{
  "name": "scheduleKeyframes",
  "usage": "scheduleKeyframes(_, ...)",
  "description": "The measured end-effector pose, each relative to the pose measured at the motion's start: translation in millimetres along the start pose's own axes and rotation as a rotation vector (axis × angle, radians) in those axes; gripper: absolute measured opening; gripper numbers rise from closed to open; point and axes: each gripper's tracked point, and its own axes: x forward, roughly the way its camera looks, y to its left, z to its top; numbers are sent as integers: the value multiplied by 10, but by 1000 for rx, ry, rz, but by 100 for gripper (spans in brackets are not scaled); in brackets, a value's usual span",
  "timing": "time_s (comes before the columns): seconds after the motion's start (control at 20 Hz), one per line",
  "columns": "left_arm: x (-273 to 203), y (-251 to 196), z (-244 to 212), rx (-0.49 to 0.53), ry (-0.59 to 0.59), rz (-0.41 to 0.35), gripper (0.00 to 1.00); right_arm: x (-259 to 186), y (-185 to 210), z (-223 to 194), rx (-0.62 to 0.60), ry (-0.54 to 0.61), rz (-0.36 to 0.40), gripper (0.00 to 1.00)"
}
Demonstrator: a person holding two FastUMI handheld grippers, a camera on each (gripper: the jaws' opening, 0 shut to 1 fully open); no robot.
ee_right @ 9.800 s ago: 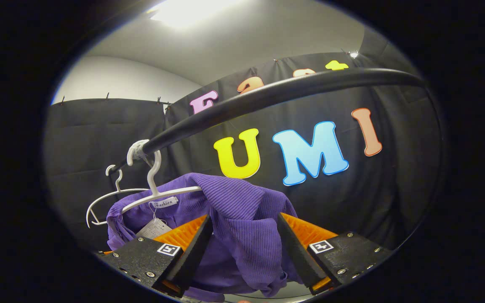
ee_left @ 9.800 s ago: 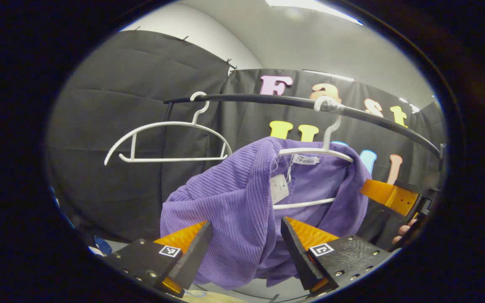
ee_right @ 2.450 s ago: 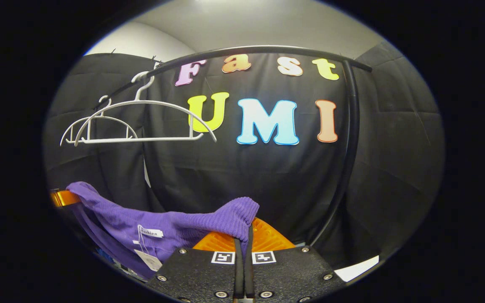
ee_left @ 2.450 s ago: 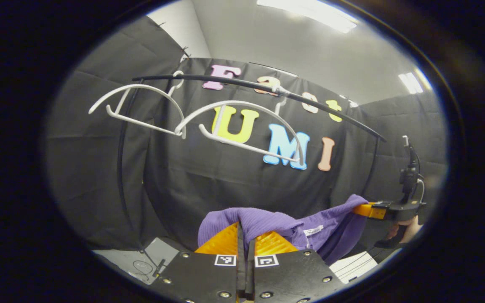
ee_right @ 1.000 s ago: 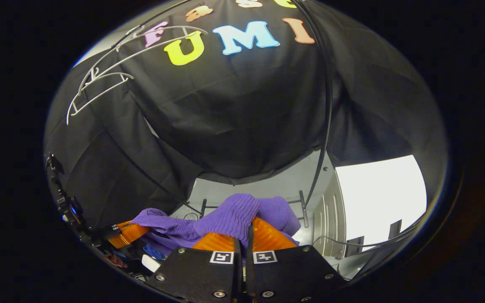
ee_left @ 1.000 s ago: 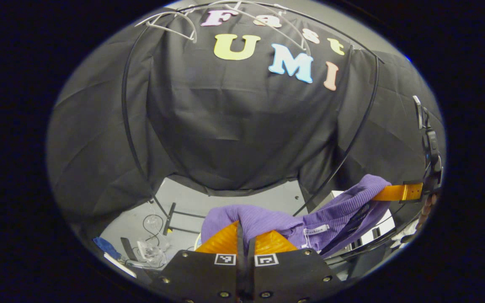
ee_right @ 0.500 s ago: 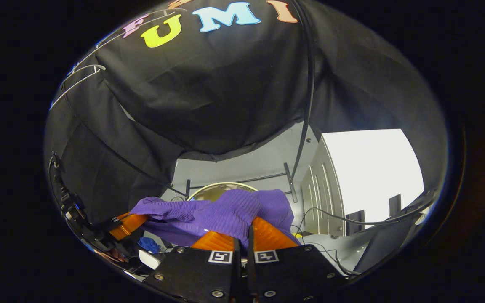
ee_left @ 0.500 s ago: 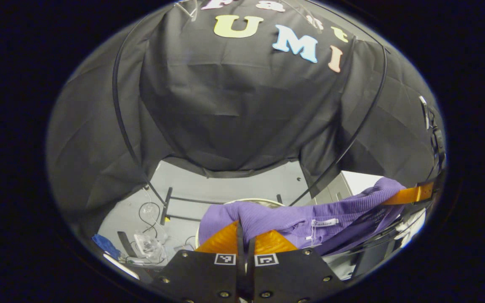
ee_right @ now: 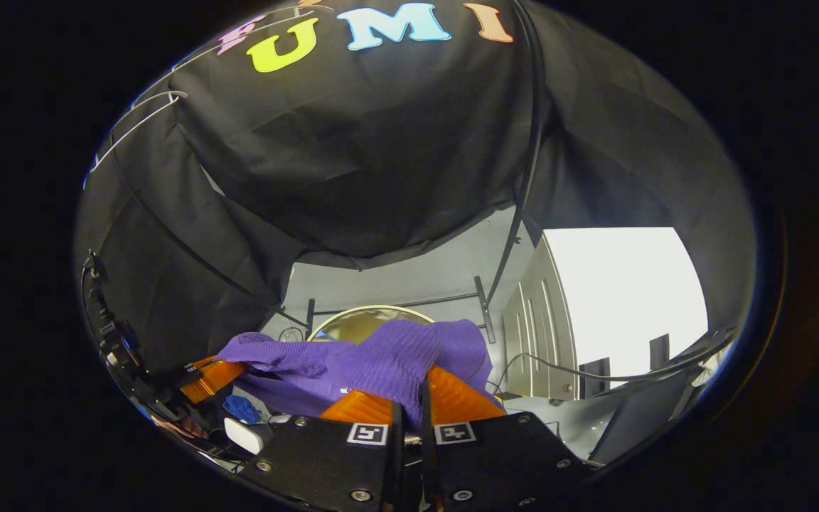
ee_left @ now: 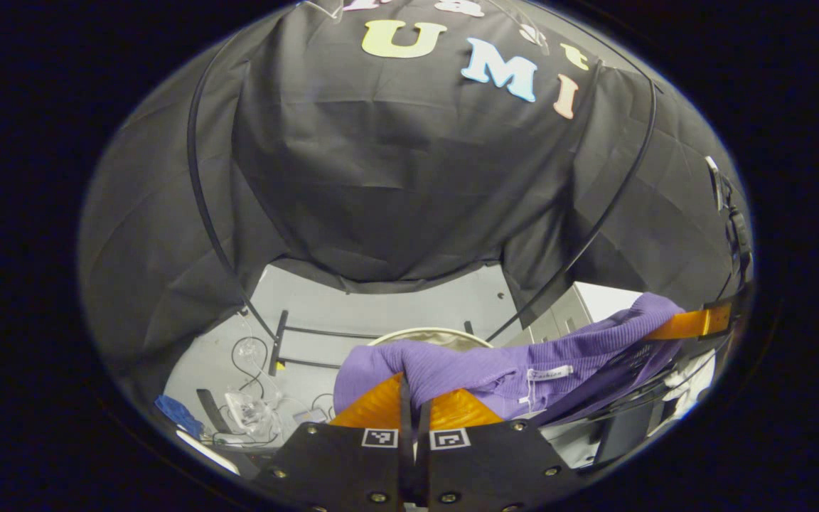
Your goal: Grasp the clothes on the hanger with both hands and then place them into the laundry hamper below.
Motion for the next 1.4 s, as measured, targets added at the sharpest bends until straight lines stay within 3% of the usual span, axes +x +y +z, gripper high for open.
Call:
scheduleKeyframes(0.05,48,-11,-67,11,14,2,1,13,-5,-49,-15,10,-12,11)
scheduleKeyframes(0.25,137,-102,-46,-4,62,-15,1,7,-30,-189,-43,47,-57,12)
scheduleKeyframes(0.5,139,-117,-59,28,109,-32,17,-45,117,-325,-20,66,-14,93)
scheduleKeyframes(0.6,-7,-91,31,-2,96,-21,48,-98,85,-225,-12,31,-7,95)
scheduleKeyframes(0.75,-221,-40,238,5,41,70,95,-229,-67,3,12,-47,16,95)
scheduleKeyframes(0.9,-525,-197,429,20,-29,173,99,-432,-523,298,14,-160,9,95)
scheduleKeyframes(1.15,-1250,-830,905,-35,-234,342,95,-964,-1480,750,-66,-366,24,95)
scheduleKeyframes(1.4,-2037,-1772,1605,-21,-506,375,99,-1617,-2181,1073,-111,-578,50,95)
